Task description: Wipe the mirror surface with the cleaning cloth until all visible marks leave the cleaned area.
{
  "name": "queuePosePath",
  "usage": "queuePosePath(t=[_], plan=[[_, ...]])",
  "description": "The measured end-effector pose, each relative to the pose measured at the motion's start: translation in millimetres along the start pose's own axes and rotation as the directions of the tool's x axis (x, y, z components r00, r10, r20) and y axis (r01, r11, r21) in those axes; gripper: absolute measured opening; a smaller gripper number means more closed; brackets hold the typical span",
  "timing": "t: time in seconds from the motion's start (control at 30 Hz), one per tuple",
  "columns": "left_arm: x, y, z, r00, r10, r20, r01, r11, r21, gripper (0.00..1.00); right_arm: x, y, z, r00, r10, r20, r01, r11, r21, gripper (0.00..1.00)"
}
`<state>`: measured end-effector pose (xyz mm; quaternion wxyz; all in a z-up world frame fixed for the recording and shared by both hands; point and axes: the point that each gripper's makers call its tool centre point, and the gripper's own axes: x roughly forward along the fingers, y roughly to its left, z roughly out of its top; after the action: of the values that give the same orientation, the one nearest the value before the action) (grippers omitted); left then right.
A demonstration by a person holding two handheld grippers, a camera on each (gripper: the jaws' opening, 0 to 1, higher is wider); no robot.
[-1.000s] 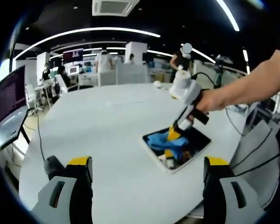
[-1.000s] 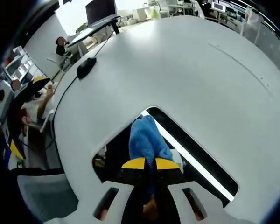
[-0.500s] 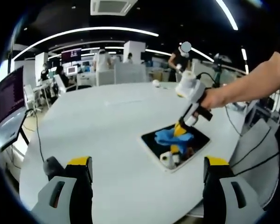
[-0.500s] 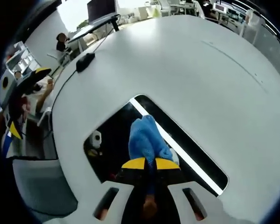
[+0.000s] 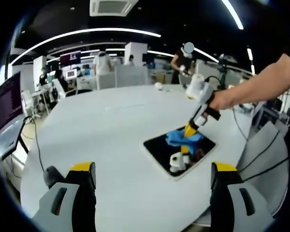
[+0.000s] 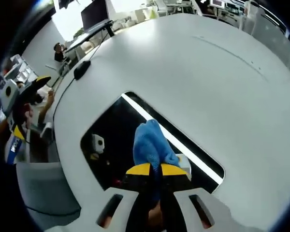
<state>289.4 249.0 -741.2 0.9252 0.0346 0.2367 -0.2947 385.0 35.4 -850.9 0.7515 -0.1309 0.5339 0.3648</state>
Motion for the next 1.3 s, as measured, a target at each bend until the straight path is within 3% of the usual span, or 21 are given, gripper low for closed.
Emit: queuePosePath(t=[0.4,1.3], plan=[[-1.8,-2.2,-6.7,1.000,0.003,-0.006,-0.003,1.000,-0.009,0.99,-17.2,-29.1,-25.7,0.999,-0.035,-0.022,0.036,0.999,0.033,0.00],[4.8,-6.0,0.7,1.000,-0.006,0.019,0.006,1.000,-0.017,0.99,-26.7,-41.5,-44.4,0.996,-0.078,-0.043,0.081,0.995,0.053,0.00]])
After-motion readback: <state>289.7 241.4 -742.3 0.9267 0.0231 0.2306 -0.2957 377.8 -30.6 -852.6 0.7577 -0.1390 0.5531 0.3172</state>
